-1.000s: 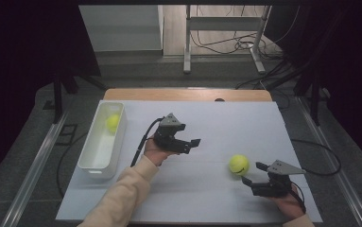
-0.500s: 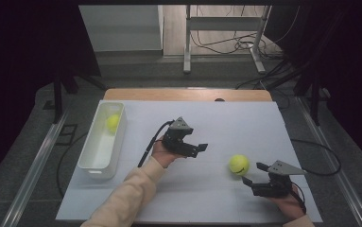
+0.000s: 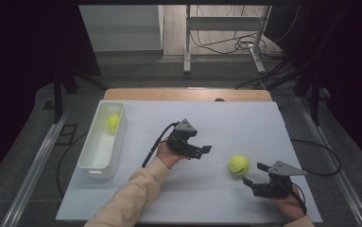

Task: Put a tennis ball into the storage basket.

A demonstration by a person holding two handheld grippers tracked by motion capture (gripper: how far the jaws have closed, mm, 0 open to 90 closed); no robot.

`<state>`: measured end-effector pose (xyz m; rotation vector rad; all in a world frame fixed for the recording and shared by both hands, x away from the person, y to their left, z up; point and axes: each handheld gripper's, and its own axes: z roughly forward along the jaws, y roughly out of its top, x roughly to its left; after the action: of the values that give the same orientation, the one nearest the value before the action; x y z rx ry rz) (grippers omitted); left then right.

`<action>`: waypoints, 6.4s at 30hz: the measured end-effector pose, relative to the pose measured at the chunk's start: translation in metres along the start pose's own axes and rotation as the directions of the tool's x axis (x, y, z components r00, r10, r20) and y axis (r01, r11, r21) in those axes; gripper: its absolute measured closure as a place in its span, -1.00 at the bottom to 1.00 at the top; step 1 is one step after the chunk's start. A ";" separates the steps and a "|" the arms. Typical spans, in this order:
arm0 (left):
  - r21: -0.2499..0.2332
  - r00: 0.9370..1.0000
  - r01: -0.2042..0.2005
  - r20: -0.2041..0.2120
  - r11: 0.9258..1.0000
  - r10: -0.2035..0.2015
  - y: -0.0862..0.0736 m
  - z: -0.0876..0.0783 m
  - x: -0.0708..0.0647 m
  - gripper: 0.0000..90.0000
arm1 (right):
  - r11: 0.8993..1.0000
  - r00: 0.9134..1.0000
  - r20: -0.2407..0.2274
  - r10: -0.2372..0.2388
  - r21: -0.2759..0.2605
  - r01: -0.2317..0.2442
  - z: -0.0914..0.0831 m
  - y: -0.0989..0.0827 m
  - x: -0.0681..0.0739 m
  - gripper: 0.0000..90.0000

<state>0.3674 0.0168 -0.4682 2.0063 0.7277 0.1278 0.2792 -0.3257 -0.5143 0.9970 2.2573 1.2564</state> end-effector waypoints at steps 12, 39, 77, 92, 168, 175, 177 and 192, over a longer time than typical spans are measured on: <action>0.014 1.000 0.001 0.025 1.000 -0.001 -0.001 0.017 -0.003 -0.69 | 1.000 1.000 0.008 0.008 -0.002 -0.008 -0.003 -0.001 -0.001 -0.64; 0.048 0.998 -0.028 0.061 0.998 0.025 0.003 0.044 -0.017 -0.69 | 1.000 1.000 0.005 0.001 0.001 -0.001 -0.001 0.000 -0.001 -0.64; 0.111 0.990 -0.064 0.133 0.992 0.049 0.008 0.083 -0.039 -0.70 | 1.000 1.000 0.005 0.001 0.005 -0.001 -0.001 -0.001 -0.001 -0.64; 0.135 0.983 -0.077 0.175 0.988 0.053 0.012 0.099 -0.050 -0.72 | 1.000 1.000 0.002 0.000 0.011 0.000 -0.001 -0.001 -0.001 -0.64; 0.084 0.991 0.002 0.136 0.996 -0.014 0.016 0.055 -0.028 -0.41 | 1.000 1.000 0.001 -0.009 0.006 0.009 -0.001 -0.001 -0.001 -0.64; 0.073 0.992 0.003 0.125 0.997 -0.013 0.015 0.047 -0.027 -0.41 | 1.000 1.000 0.003 -0.008 0.006 0.008 -0.001 -0.001 -0.001 -0.64; 0.067 0.993 0.006 0.121 0.998 -0.014 0.015 0.045 -0.027 -0.41 | 1.000 1.000 0.003 -0.009 0.006 0.009 -0.001 -0.001 -0.001 -0.64; 0.040 0.994 0.004 0.112 0.999 -0.009 0.015 0.032 -0.024 -0.41 | 1.000 1.000 0.005 -0.009 0.006 0.009 -0.001 -0.001 -0.001 -0.64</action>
<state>0.3662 -0.0263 -0.4677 2.0306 0.6699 -0.0027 0.2789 -0.3273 -0.5146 0.9901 2.2609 1.2429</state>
